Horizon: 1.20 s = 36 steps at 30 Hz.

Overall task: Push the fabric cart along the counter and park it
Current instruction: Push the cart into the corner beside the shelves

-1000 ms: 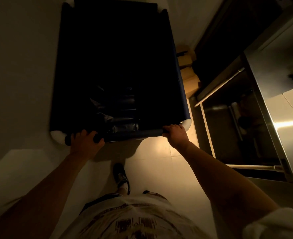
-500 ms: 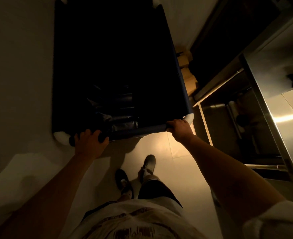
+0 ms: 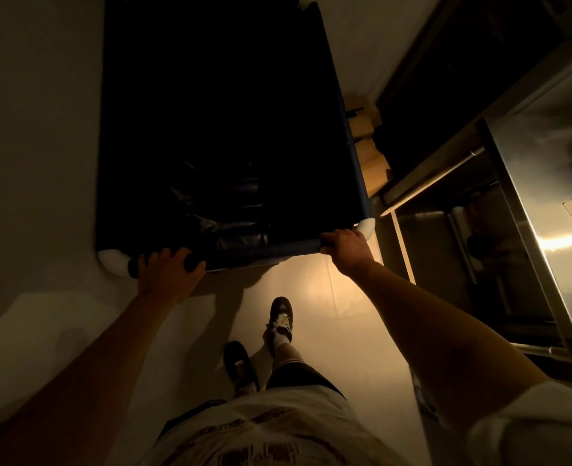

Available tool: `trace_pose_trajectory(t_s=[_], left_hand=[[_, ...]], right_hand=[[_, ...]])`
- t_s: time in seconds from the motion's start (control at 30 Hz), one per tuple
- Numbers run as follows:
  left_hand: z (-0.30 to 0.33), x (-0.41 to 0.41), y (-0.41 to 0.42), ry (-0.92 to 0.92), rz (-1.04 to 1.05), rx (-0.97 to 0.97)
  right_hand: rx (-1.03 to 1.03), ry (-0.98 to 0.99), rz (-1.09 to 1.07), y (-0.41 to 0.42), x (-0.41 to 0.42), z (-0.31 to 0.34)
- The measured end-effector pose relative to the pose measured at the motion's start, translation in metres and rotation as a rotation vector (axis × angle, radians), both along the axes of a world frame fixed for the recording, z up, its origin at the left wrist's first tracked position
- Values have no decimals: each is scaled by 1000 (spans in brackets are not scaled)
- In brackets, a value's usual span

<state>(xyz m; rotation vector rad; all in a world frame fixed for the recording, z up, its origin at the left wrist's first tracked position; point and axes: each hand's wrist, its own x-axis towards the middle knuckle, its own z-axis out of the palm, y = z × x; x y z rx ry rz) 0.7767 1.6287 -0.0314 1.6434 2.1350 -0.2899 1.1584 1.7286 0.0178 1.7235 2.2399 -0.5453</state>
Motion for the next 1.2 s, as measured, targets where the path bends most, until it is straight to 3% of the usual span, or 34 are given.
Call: trace_pose_trajectory(t_s=[0.23,0.63,0.83,1.2], left_hand=[[0,-5,33,3,65,52],[1,-19,101,-24,197,-47],[-3,-15,95,38,169,-16],[3,-22,94,-9,153,-47]], right_hand=[[-16,23,40,37,-1,-2],[-53,83,99,110,-10,-11],[-74,80,113,111,-8,-14],[-113,132,157,120,-1,-15]])
